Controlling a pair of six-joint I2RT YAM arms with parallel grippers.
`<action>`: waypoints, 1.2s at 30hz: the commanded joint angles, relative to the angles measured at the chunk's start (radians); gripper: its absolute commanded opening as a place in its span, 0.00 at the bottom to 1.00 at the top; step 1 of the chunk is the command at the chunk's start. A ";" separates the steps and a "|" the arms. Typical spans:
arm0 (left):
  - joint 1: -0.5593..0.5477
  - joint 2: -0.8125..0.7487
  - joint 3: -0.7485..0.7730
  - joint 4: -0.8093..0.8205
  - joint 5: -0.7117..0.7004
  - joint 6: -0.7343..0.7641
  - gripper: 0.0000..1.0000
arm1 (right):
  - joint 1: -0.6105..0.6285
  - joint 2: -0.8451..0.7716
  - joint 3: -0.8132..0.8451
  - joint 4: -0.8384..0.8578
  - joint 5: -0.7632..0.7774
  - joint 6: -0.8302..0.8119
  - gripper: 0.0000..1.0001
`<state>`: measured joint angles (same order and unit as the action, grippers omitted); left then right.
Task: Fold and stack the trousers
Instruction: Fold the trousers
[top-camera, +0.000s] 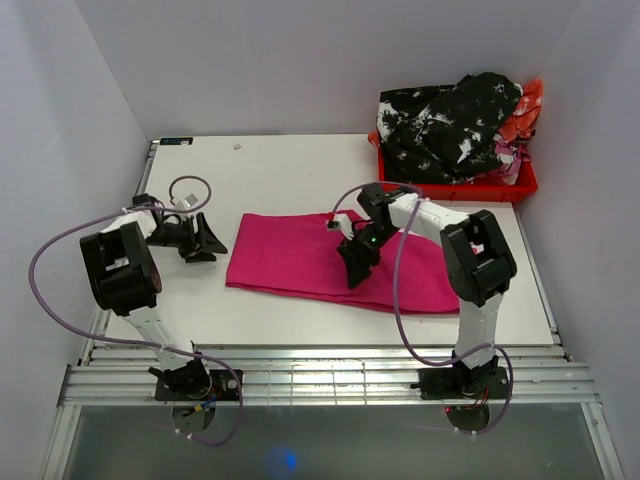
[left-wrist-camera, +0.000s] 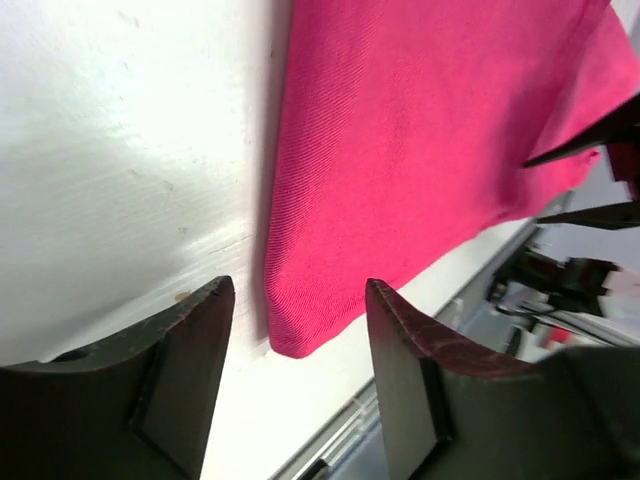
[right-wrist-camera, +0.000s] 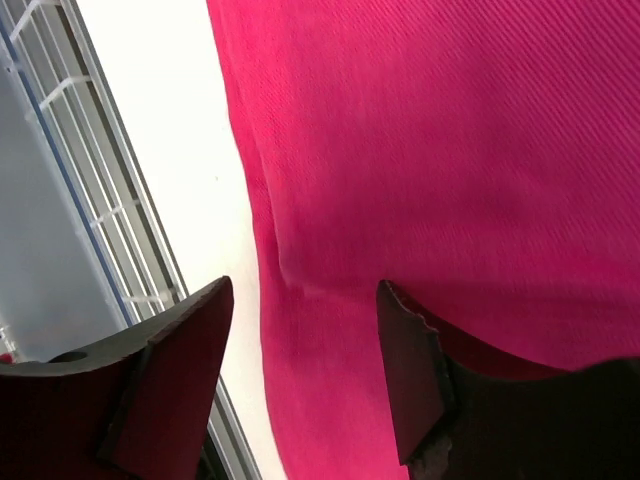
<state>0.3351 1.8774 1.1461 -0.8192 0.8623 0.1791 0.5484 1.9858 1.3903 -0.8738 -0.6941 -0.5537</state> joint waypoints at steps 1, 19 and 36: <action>-0.001 -0.132 0.064 0.032 -0.080 0.027 0.68 | -0.088 -0.146 -0.056 0.026 0.061 -0.051 0.66; -0.084 0.126 0.078 0.146 -0.005 -0.004 0.67 | -0.847 -0.354 -0.197 -0.238 0.355 -0.153 0.70; -0.103 0.189 0.038 0.236 0.124 -0.076 0.39 | -0.926 -0.222 -0.201 -0.165 0.421 -0.095 0.69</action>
<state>0.2470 2.0636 1.2167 -0.6167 0.9939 0.0853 -0.3748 1.7561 1.1805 -1.0412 -0.2817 -0.6521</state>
